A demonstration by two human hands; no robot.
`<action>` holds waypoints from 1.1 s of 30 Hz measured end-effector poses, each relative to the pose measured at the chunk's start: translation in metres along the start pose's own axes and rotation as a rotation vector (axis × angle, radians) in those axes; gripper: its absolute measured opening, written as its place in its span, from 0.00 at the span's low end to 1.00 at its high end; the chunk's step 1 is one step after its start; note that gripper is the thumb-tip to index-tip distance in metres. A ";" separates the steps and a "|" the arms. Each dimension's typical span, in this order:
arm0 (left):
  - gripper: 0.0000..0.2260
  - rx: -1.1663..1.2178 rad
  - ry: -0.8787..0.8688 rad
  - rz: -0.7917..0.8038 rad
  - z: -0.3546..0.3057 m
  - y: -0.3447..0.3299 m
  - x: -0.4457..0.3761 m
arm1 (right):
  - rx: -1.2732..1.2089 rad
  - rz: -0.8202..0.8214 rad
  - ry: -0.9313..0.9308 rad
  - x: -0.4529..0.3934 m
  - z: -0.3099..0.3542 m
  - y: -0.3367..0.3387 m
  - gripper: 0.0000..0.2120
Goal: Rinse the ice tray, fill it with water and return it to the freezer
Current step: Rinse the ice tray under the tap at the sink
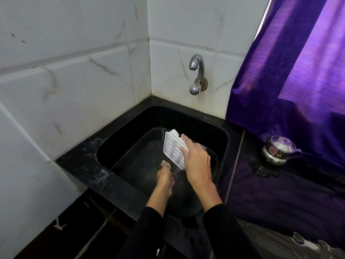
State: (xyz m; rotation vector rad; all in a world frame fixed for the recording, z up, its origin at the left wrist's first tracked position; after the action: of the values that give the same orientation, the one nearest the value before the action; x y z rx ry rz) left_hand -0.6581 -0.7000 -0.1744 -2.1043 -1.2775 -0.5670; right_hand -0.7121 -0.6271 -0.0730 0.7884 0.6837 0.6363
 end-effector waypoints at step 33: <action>0.30 0.058 0.017 -0.139 0.000 -0.007 0.009 | -0.309 -0.124 -0.134 0.013 -0.040 0.004 0.19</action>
State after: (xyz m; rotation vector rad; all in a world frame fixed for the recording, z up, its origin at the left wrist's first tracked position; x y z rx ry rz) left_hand -0.6604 -0.6917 -0.1672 -1.9705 -1.4220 -0.5991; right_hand -0.7353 -0.5991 -0.0950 0.4933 0.4923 0.5545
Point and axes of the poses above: each hand's wrist, its own x-axis away from the middle knuckle, its own y-axis out of the back of the hand, z = x × y, the point moved 2 cm from there along -x, towards the middle knuckle, and after that the axes turned 5 degrees about z, right-handed, at the moved point
